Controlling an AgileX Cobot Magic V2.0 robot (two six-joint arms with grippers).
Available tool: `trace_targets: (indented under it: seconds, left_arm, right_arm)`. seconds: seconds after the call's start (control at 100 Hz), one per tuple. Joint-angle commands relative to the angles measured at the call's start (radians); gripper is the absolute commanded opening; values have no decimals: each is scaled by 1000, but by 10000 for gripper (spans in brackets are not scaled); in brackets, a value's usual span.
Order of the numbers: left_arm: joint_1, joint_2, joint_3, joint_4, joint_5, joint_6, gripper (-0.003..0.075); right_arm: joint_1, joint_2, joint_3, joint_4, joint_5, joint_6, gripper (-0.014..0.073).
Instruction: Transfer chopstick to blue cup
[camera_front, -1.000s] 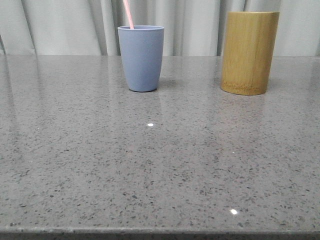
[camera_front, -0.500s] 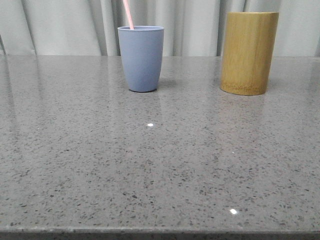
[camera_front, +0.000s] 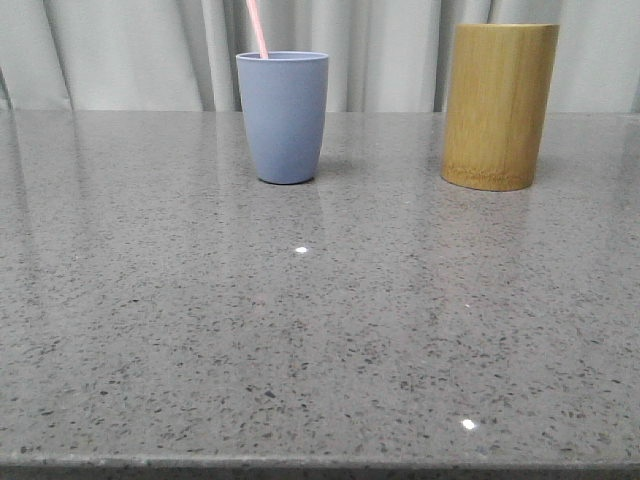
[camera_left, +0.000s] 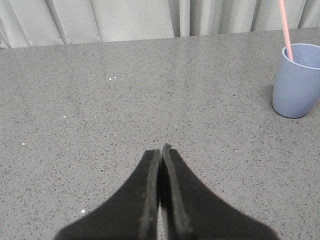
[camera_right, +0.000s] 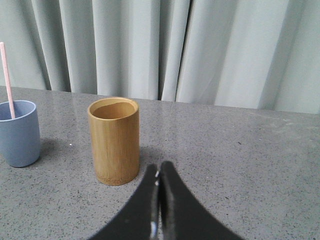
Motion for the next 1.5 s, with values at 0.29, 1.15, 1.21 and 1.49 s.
trace_targets:
  seconds: [0.29, 1.15, 1.21, 1.49]
  left_arm:
    - [2, 2, -24, 2, -77, -11, -19]
    - [61, -73, 179, -11, -360, -11, -19]
    - [90, -104, 235, -11, -442, -4, -19]
    - [173, -274, 478, -11, -534, -2, -19]
  right_arm:
    - [-6, 8, -24, -14, -80, 4, -70]
    - [-6, 8, -24, -14, -80, 4, -70]
    - [-6, 8, -24, -14, -80, 4, -70]
    - [-6, 8, -24, -14, -80, 4, -70]
